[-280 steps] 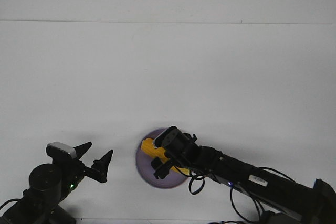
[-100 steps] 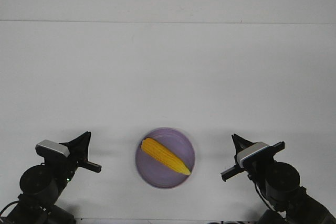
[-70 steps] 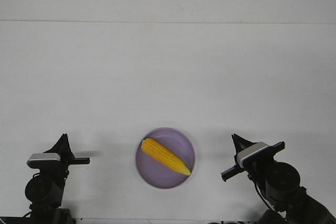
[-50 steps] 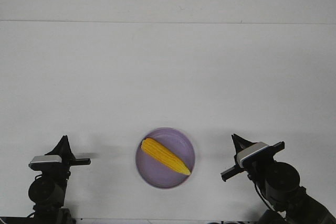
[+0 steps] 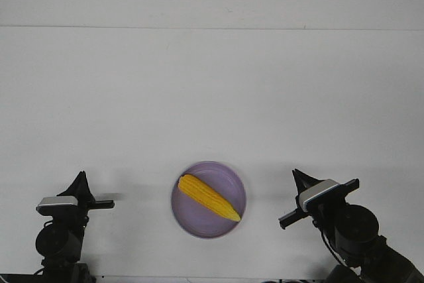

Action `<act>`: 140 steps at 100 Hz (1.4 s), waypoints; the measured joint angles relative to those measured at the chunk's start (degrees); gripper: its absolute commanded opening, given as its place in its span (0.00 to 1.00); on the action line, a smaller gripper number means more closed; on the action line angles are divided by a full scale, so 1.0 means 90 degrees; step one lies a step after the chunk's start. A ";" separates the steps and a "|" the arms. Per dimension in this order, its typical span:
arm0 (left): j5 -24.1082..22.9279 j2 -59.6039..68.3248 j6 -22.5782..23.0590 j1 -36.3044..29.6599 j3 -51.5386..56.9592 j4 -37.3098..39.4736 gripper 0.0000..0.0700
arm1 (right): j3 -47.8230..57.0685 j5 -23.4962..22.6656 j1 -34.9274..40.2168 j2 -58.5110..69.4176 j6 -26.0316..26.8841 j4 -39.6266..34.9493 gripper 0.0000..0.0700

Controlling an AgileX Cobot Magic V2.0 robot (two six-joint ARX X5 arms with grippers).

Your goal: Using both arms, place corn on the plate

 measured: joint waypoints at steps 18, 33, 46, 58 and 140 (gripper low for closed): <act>0.0000 0.0000 0.0000 0.0000 0.0000 -0.0002 0.02 | 0.0000 0.0000 0.0000 0.0002 0.0000 0.0000 0.03; 0.0000 0.0000 0.0000 0.0000 0.0000 -0.0002 0.02 | 0.0000 0.0010 -0.0007 0.0000 -0.0005 0.0029 0.03; 0.0000 0.0000 0.0000 0.0000 0.0000 0.0000 0.02 | -0.0019 0.0352 -0.0476 -0.0087 -0.0226 0.0058 0.03; 0.0000 0.0000 0.0000 0.0000 0.0000 0.0000 0.02 | -0.0629 -0.0379 -0.1671 -0.0602 -0.0296 0.0651 0.03; 0.0000 0.0000 0.0000 0.0000 0.0000 0.0010 0.02 | -0.4452 -0.2506 -0.5200 -0.3213 -0.0197 0.2766 0.03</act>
